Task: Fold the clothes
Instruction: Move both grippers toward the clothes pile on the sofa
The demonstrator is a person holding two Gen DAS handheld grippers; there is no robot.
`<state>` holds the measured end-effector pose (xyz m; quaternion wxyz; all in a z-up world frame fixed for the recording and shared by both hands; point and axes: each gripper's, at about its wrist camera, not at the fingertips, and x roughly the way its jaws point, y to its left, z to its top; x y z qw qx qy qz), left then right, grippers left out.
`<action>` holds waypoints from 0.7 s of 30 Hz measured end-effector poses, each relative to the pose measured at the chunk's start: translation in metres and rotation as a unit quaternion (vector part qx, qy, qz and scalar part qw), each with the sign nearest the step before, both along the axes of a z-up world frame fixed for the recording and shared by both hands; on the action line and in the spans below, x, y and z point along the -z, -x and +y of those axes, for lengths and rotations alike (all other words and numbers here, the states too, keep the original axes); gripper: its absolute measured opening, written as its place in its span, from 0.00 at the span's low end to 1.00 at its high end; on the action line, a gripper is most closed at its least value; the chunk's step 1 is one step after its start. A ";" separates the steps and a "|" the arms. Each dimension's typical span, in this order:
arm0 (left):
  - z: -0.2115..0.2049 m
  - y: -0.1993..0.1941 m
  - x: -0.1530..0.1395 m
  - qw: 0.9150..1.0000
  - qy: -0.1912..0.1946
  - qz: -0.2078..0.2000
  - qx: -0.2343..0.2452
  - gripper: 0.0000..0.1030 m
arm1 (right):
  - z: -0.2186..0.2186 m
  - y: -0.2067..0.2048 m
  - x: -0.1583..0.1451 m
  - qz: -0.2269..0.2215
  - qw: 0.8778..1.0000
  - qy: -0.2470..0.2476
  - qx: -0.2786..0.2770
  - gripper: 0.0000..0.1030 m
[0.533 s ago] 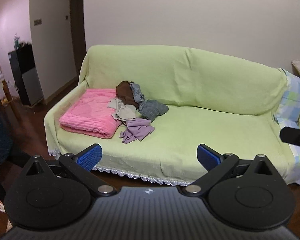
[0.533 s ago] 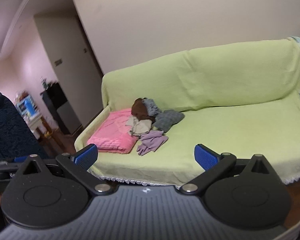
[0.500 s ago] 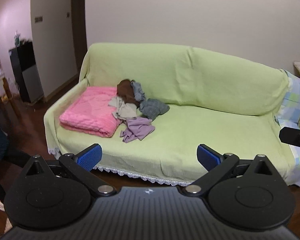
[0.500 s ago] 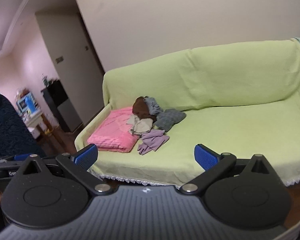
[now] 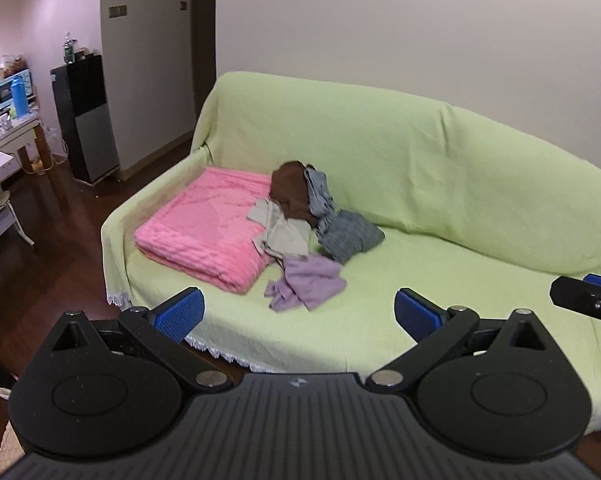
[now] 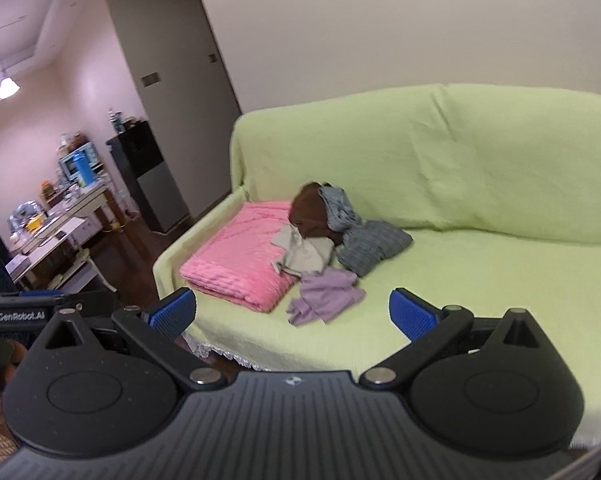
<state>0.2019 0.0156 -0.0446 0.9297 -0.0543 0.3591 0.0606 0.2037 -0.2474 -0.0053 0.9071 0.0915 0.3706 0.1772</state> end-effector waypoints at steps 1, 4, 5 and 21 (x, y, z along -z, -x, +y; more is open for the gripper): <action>-0.003 -0.002 0.002 1.000 -0.004 -0.003 -0.002 0.99 | 0.001 -0.008 -0.001 -0.002 1.000 0.001 -0.003 0.99; -0.005 -0.015 0.010 1.000 -0.012 -0.008 -0.007 0.99 | -0.008 -0.030 0.016 -0.004 1.000 -0.011 -0.007 0.99; -0.007 -0.015 0.012 1.000 -0.014 -0.010 -0.010 0.99 | -0.007 -0.034 0.016 -0.007 1.000 -0.013 -0.009 0.99; 0.039 -0.124 0.042 1.000 -0.004 0.004 0.012 0.99 | 0.045 -0.123 0.095 -0.005 1.000 0.013 -0.004 0.99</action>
